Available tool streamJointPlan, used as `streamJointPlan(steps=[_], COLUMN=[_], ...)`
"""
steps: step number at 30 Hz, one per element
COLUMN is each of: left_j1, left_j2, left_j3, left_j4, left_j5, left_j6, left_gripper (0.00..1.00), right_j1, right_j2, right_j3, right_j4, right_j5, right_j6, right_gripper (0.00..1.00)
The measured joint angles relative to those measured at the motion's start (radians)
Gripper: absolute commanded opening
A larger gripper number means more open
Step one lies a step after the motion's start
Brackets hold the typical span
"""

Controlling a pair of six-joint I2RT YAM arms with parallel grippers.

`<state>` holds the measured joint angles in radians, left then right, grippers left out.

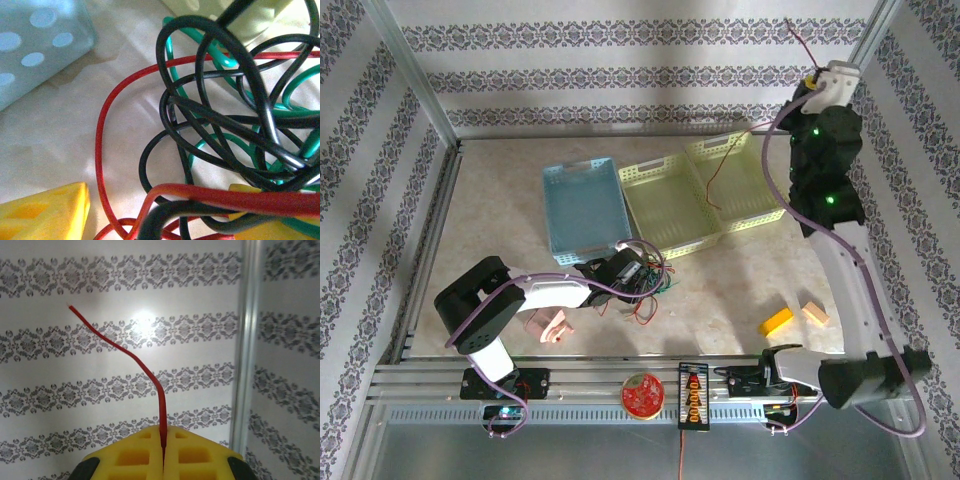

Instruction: Untangle the cables

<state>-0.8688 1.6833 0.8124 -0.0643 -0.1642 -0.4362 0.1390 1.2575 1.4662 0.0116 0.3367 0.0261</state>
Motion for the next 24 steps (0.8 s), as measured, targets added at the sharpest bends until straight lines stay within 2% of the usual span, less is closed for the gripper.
streamJointPlan(steps=[8, 18, 24], left_j1=[-0.003, -0.006, -0.008], left_j2=[0.003, 0.018, 0.021], left_j3=[0.006, 0.027, 0.036], left_j4=[-0.006, -0.023, -0.034], left_j5=[-0.006, -0.006, -0.005], left_j6=[0.003, 0.013, 0.020], left_gripper=[0.74, 0.75, 0.76], right_j1=[0.000, 0.001, 0.001], right_j2=[0.103, 0.064, 0.116], right_j3=[0.026, -0.404, -0.462], right_j4=[-0.013, -0.109, -0.142], right_j5=[-0.050, -0.074, -0.077], right_j6=[0.034, 0.200, 0.235], right_gripper=[0.00, 0.00, 0.00])
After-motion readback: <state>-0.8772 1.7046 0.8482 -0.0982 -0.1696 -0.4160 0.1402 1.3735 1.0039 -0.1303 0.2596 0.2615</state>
